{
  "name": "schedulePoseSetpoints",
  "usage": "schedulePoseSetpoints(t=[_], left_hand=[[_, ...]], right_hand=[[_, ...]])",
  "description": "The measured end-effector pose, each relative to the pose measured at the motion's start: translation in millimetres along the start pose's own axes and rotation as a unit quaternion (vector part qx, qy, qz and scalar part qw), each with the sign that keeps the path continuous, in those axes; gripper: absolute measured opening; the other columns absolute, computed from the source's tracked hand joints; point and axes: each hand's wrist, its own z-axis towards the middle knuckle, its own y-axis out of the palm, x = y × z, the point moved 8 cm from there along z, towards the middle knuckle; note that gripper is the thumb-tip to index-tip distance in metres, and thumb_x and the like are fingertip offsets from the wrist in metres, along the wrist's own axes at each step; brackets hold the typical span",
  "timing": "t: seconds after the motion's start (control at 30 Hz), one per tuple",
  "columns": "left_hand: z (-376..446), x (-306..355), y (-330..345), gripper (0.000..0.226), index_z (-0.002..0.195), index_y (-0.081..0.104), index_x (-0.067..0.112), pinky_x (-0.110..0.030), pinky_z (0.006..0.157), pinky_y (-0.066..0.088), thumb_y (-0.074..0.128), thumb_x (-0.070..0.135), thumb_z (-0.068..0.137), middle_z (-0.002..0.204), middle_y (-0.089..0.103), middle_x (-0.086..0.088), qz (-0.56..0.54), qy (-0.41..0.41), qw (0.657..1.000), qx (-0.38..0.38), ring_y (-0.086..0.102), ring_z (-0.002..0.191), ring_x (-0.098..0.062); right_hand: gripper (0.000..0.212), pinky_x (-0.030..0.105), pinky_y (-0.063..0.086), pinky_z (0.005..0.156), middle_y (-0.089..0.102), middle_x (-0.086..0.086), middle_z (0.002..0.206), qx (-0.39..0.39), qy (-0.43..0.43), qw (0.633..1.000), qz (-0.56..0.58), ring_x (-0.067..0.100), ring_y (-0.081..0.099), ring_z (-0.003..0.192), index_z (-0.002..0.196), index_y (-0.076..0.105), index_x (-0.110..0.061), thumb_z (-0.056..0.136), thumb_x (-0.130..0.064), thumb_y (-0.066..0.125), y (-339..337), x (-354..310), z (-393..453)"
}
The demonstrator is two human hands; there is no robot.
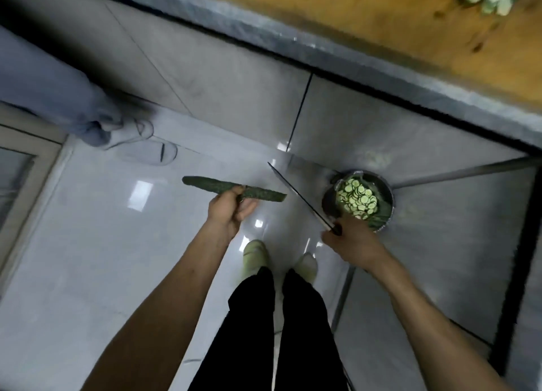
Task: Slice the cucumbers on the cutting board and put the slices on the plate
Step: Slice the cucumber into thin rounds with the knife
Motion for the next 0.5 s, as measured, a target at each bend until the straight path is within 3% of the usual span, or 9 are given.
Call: schedulePoseSetpoints(t=[0.17, 0.3, 0.43, 0.5], left_hand=[[-126.1, 71.8, 12.1, 0.003, 0.091, 0.064, 0.006, -0.029, 0.078, 0.06, 0.063, 0.008, 0.093, 0.09, 0.065, -0.009, -0.027, 0.011, 0.999, -0.03, 0.068, 0.083, -0.017], [-190.7, 120.3, 27.1, 0.004, 0.089, 0.064, 0.007, -0.031, 0.081, 0.059, 0.065, 0.01, 0.092, 0.084, 0.068, -0.01, -0.064, 0.03, 0.996, -0.054, 0.071, 0.074, -0.017], [-219.8, 166.1, 69.7, 0.005, 0.091, 0.064, 0.005, -0.03, 0.084, 0.059, 0.067, 0.01, 0.091, 0.082, 0.071, -0.011, -0.052, 0.053, 0.992, -0.106, 0.072, 0.081, -0.019], [-220.1, 187.3, 96.3, 0.01, 0.097, 0.065, 0.004, -0.029, 0.082, 0.059, 0.068, 0.012, 0.091, 0.089, 0.07, -0.013, -0.038, 0.067, 0.99, -0.121, 0.071, 0.084, -0.019]], right_hand=[[0.033, 0.033, 0.031, 0.054, 0.052, 0.01, 0.066, 0.022, -0.022, 1.0, -0.001, 0.021, 0.046, 0.064, 0.073, 0.056, 0.0, 0.09, -0.026, 0.066, -66.0, -54.6, -105.3], [0.038, 0.023, 0.03, 0.047, 0.042, 0.0, 0.058, 0.072, -0.051, 0.996, 0.027, 0.011, 0.038, 0.053, 0.066, 0.047, -0.008, 0.092, -0.029, 0.066, -116.7, -85.6, -161.0], [0.038, 0.024, 0.029, 0.047, 0.046, -0.004, 0.053, 0.14, -0.076, 0.984, 0.082, 0.01, 0.044, 0.049, 0.068, 0.053, -0.006, 0.09, -0.033, 0.065, -158.1, -106.6, -175.0], [0.039, 0.018, 0.027, 0.042, 0.045, -0.008, 0.045, 0.175, -0.077, 0.976, 0.104, 0.003, 0.042, 0.042, 0.064, 0.05, -0.008, 0.09, -0.033, 0.064, -177.6, -117.2, -169.2]])
